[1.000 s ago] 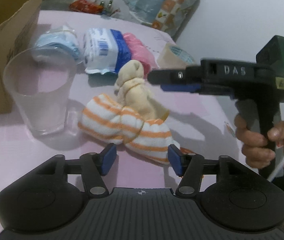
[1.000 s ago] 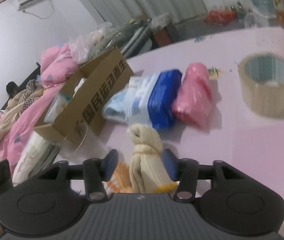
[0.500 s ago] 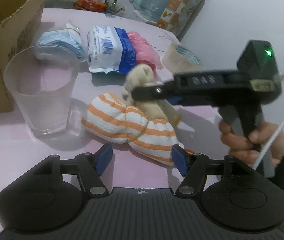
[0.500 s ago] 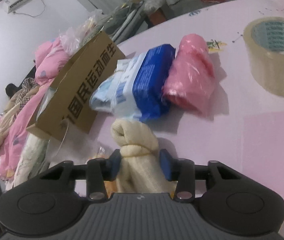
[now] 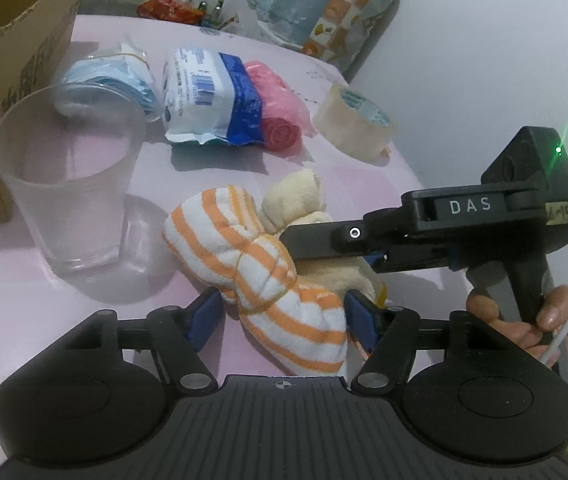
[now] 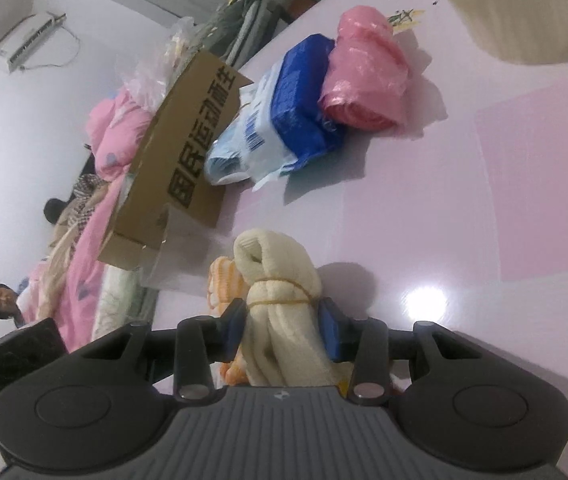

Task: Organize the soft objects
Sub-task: 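Carry the cream sock bundle into the cardboard box and open the right gripper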

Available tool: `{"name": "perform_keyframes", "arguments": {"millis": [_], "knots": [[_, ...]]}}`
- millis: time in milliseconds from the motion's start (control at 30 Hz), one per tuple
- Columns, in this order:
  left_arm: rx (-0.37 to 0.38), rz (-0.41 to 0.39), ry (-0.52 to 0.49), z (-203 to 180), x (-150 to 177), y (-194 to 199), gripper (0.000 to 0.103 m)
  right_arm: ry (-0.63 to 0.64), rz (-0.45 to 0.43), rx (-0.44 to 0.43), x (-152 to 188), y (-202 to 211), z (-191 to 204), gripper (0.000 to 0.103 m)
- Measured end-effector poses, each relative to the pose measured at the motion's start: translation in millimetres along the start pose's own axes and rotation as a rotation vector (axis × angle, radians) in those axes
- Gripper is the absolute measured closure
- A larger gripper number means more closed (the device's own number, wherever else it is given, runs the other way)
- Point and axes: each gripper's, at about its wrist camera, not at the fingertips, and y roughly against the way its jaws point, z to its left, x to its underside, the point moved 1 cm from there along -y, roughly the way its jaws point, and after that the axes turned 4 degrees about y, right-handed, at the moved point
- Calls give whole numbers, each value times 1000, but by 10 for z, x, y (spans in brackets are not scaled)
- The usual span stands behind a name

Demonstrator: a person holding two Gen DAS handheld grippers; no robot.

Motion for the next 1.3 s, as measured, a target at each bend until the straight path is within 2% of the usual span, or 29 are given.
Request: {"name": "perform_keyframes", "arguments": {"millis": [200, 367, 533, 733, 867, 1033, 1300], "knots": [[35, -26, -27, -107, 39, 229, 37, -6, -52, -13, 126, 156, 202, 61], [45, -82, -49, -184, -30, 597, 37, 49, -99, -38, 126, 308, 618, 61], [-49, -190, -103, -209, -258, 1197, 37, 155, -124, -124, -151, 215, 1233, 61], [-174, -252, -49, 104, -708, 1666, 36, 241, -83, -196, -665, -282, 1882, 61], [-249, -246, -6, 405, -1027, 1702, 36, 224, -16, -191, -1061, -756, 2131, 61], [-313, -197, 33, 803, -1435, 1525, 36, 184, 35, -124, -1519, -1315, 2222, 61], [-328, -113, 95, 1497, -2009, 1115, 37, 128, 55, 37, -2115, -2043, 2085, 61]]}}
